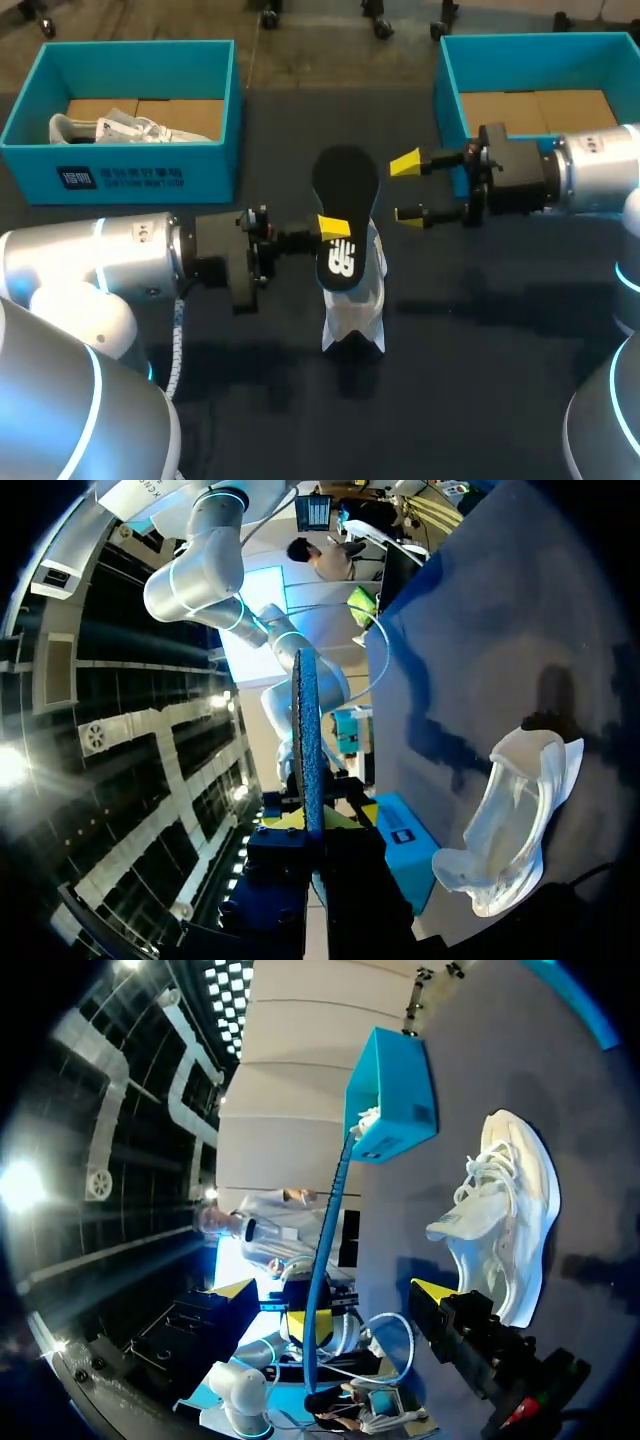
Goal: Take the shoe out of the shoebox, open the shoe tongue, remove and reinsert the insole, then place the shoe into the shoebox
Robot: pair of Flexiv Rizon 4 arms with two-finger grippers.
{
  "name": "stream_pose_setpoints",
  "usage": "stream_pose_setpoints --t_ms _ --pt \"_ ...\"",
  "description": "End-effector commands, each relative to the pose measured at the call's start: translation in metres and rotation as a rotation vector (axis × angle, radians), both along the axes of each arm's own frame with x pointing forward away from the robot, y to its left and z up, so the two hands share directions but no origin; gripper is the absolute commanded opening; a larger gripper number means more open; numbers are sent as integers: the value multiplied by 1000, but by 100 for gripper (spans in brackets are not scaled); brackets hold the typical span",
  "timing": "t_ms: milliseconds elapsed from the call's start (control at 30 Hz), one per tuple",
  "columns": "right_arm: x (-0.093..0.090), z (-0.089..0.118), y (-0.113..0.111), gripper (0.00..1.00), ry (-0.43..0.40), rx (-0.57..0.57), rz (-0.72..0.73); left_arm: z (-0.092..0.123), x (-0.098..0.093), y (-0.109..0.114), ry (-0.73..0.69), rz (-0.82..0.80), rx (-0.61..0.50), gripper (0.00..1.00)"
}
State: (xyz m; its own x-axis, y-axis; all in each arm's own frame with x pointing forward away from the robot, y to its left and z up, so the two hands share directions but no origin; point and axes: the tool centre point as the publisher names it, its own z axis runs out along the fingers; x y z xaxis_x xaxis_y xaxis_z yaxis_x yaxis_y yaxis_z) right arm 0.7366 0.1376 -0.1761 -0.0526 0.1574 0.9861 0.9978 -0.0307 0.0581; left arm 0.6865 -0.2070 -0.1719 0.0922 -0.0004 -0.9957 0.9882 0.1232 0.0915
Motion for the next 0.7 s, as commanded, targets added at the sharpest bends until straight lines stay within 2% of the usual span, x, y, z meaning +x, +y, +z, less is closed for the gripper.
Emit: stream_pose_setpoints --t_ms 33,233,333,367,500,633,700 --pt "5 -5 13 99 4 14 5 -5 8 -19 -17 -11 15 0" --pt "5 -6 19 88 8 25 13 -7 9 -28 -31 -13 47 0" --pt "4 -6 21 76 8 28 10 -6 9 -30 -43 -21 48 0" --pt "5 -6 22 69 8 29 9 -6 8 -30 -58 -29 48 0" --pt "5 -7 23 49 5 33 7 -7 7 -33 -71 -38 49 0" --pt "6 -8 22 42 3 34 8 -7 5 -32 -78 -41 50 0" --pt "7 -7 22 29 1 32 11 -8 4 -31 -88 -46 53 0"
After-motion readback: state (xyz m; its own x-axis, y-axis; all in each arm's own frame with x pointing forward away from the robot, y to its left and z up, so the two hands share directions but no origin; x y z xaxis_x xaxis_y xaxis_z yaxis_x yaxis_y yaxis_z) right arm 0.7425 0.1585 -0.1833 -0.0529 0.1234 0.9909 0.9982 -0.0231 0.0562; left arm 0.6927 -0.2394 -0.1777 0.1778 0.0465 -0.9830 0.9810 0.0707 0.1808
